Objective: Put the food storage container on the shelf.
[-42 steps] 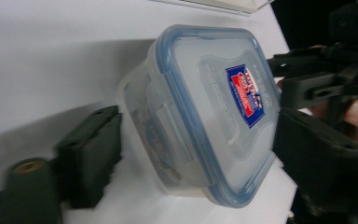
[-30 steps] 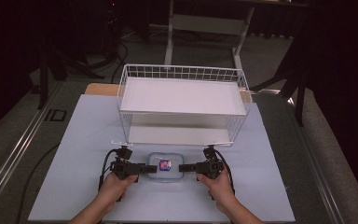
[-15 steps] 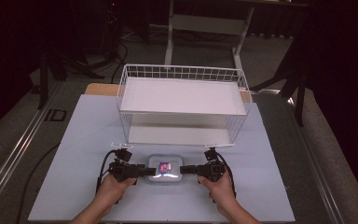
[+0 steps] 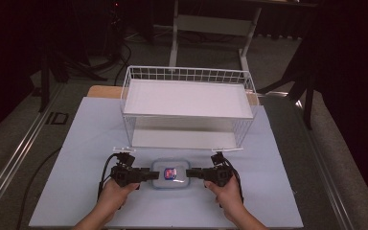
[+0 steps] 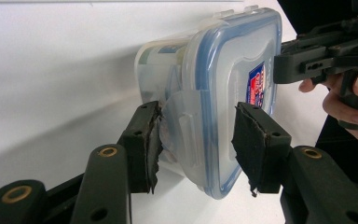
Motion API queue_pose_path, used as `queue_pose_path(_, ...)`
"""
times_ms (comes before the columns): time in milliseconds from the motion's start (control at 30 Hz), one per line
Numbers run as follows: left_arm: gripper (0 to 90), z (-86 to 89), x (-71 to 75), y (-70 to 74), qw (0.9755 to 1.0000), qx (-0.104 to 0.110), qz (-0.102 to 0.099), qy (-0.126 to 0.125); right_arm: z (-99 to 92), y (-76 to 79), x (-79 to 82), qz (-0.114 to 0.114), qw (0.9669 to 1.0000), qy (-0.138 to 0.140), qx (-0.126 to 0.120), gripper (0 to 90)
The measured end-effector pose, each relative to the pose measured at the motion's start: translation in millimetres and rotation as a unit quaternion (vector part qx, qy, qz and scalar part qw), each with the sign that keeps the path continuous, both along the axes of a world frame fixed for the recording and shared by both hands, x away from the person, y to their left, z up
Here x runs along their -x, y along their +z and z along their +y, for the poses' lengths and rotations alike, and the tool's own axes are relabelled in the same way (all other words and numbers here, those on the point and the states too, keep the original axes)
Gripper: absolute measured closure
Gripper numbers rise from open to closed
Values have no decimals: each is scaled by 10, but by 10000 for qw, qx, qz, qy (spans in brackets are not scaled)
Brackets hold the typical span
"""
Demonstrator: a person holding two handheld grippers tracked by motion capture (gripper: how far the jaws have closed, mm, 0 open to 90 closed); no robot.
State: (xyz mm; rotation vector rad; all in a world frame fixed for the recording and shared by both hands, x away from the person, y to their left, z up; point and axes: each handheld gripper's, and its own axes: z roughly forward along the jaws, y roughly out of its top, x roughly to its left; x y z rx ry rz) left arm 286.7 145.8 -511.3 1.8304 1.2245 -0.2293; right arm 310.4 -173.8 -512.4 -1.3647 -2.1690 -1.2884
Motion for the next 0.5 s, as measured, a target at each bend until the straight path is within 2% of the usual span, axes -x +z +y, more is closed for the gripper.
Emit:
queue_pose_path(33,541,-4,-14,13,10000,-19,-21,-14,-10,14,-2,-103,9999,-44,71,685)
queue_pose_path(133,546,-47,-53,64,9999,-73,-135,-17,-42,29,-25,-153,9998,-105,71,686)
queue_pose_path(233,546,-92,-122,108,9999,-55,-162,-21,-73,49,-48,-183,9997,-162,53,687)
queue_pose_path(300,547,-122,-174,135,9998,-3,-185,-33,-112,80,-81,-232,9995,-212,26,687)
queue_pose_path(433,559,-160,-283,177,9993,244,-276,-91,-228,176,-192,-364,9987,-362,-77,692)
queue_pose_path(500,559,-203,-330,191,9989,232,-410,-78,-237,194,-209,-382,9985,-390,-26,693)
